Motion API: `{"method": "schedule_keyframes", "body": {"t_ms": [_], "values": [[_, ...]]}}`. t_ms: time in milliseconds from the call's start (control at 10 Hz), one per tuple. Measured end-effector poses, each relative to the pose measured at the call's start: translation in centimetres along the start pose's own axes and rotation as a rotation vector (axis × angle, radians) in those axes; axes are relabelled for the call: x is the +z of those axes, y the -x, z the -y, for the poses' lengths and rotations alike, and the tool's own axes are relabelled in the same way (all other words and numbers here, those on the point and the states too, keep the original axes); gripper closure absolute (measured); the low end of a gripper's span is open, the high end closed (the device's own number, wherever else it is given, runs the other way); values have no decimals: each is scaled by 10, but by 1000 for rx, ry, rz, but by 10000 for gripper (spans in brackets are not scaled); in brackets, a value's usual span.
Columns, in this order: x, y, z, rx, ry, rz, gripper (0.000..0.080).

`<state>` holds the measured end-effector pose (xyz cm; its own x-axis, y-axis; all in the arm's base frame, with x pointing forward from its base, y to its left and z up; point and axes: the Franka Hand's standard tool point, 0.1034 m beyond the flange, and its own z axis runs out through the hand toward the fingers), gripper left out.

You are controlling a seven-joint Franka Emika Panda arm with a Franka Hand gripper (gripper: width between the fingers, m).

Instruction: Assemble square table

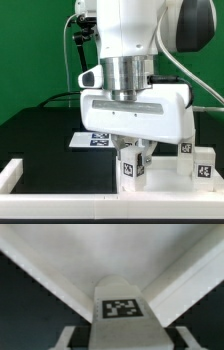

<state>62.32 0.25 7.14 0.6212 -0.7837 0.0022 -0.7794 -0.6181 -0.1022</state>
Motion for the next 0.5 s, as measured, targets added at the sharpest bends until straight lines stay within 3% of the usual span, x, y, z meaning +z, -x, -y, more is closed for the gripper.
{"method": "schedule_keyframes", "body": {"t_ms": [200, 400, 500], "values": [[2, 2, -3, 381, 25, 48, 511], [2, 3, 4, 648, -20, 76, 511], [2, 3, 5, 683, -19, 75, 511]]}}
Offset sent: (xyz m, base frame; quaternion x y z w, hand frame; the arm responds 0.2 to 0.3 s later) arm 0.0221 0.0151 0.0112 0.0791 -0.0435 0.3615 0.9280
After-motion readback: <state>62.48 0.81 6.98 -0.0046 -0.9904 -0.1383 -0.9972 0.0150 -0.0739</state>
